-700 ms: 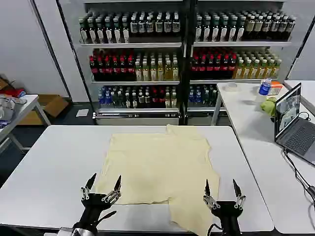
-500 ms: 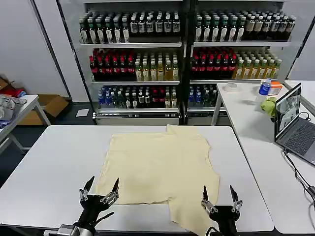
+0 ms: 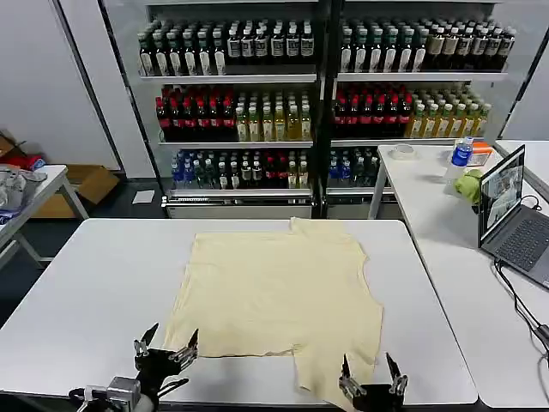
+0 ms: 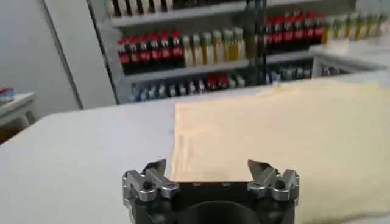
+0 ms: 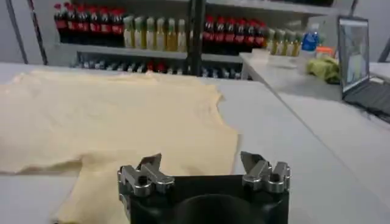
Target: Fold and organize the clothes.
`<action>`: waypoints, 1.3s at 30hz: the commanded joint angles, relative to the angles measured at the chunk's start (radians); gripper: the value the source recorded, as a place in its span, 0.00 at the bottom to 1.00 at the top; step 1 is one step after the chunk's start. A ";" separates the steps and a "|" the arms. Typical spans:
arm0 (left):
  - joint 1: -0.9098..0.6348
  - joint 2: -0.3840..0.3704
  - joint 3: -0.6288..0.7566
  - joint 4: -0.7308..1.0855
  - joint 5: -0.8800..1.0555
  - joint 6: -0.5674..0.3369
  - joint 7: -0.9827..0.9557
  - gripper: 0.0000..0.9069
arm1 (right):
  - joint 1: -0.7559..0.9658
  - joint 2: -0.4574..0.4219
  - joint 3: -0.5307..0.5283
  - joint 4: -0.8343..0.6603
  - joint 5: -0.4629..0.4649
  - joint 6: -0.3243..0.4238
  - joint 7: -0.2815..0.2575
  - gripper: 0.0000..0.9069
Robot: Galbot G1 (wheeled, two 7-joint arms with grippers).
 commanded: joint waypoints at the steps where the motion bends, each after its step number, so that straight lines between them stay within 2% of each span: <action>1: -0.037 0.033 -0.002 0.061 0.000 0.119 -0.011 1.00 | -0.033 0.000 -0.014 -0.005 -0.016 -0.026 0.009 1.00; 11: -0.055 0.044 0.001 0.086 -0.003 0.119 -0.013 1.00 | -0.021 0.014 -0.035 -0.041 -0.018 -0.030 0.020 1.00; 12: -0.055 0.044 0.002 0.088 -0.004 0.119 -0.013 0.98 | -0.018 0.015 -0.036 -0.045 -0.016 -0.032 0.022 1.00; 13: -0.055 0.044 0.003 0.089 -0.004 0.119 -0.013 0.92 | -0.015 0.016 -0.036 -0.047 -0.013 -0.034 0.023 1.00; 14: -0.055 0.044 0.003 0.091 -0.004 0.119 -0.013 0.57 | -0.014 0.016 -0.037 -0.049 -0.011 -0.035 0.024 1.00; 16: -0.057 0.043 0.005 0.095 -0.008 0.119 -0.018 0.20 | -0.011 0.017 -0.037 -0.052 -0.001 -0.039 0.028 0.97; 17: -0.057 0.043 0.005 0.096 -0.009 0.119 -0.019 0.14 | -0.010 0.017 -0.038 -0.052 0.005 -0.042 0.028 0.80; 18: -0.058 0.043 0.005 0.097 -0.011 0.119 -0.020 0.04 | -0.008 0.017 -0.037 -0.053 0.013 -0.046 0.030 0.18; 19: -0.058 0.044 0.006 0.097 -0.011 0.119 -0.020 0.04 | -0.008 0.018 -0.037 -0.055 0.018 -0.047 0.031 0.07; 20: -0.058 0.044 0.006 0.097 -0.013 0.119 -0.020 0.03 | -0.007 0.018 -0.036 -0.055 0.021 -0.048 0.031 0.00; 39: -0.045 0.044 0.010 0.080 -0.048 0.109 -0.019 0.02 | 0.002 0.035 -0.010 -0.033 0.057 -0.042 0.023 0.00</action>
